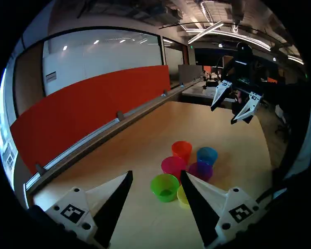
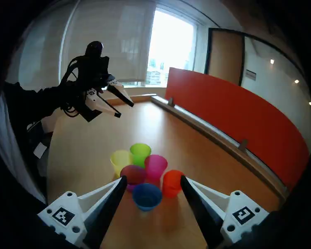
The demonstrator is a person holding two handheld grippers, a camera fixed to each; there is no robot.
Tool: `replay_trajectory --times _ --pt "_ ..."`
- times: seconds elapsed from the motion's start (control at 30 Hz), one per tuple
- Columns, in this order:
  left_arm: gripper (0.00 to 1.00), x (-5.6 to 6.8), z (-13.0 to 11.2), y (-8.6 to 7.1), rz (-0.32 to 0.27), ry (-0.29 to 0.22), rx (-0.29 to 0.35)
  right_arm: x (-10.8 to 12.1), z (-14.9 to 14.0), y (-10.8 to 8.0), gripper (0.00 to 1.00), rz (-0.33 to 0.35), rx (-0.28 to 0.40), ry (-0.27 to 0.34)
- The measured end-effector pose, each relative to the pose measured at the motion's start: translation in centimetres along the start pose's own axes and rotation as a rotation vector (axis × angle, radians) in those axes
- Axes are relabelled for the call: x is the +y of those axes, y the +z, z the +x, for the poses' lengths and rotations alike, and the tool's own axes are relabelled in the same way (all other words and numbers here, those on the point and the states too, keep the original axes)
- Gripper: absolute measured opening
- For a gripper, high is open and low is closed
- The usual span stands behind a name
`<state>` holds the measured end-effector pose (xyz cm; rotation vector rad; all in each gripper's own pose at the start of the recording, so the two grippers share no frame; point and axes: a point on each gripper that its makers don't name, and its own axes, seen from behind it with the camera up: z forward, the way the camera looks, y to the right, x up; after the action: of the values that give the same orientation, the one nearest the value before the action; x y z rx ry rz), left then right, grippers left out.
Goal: Pour water
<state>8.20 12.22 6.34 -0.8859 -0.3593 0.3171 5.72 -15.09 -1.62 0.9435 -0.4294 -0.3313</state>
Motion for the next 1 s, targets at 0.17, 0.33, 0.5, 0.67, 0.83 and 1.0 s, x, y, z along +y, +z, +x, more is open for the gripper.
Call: replay_trajectory --times 0.17,0.33,0.5,0.67,0.83,1.0 --pt "0.84 -0.1 -0.8 0.8 -0.008 0.000 -0.013 0.0 -0.9 0.5 0.99 0.009 -0.008 0.009" --pt "0.84 -0.2 -1.6 1.6 -0.014 0.003 -0.027 0.2 -1.6 1.0 1.00 0.015 -0.018 0.017" --pt "0.84 -0.3 -2.6 2.4 -0.023 0.001 -0.041 0.3 -2.3 1.6 0.99 0.023 -0.031 0.016" --pt "0.84 -0.2 -3.6 3.1 -0.035 0.002 -0.057 0.2 -3.1 2.2 0.99 0.031 -0.044 0.011" --pt "0.84 -0.1 -4.7 3.5 -0.048 0.012 -0.075 0.2 -3.8 2.8 1.00 0.038 -0.056 0.010" --pt "0.84 -0.1 -5.9 3.9 -0.053 0.019 -0.095 0.0 -4.2 3.3 0.99 0.045 -0.060 0.010"
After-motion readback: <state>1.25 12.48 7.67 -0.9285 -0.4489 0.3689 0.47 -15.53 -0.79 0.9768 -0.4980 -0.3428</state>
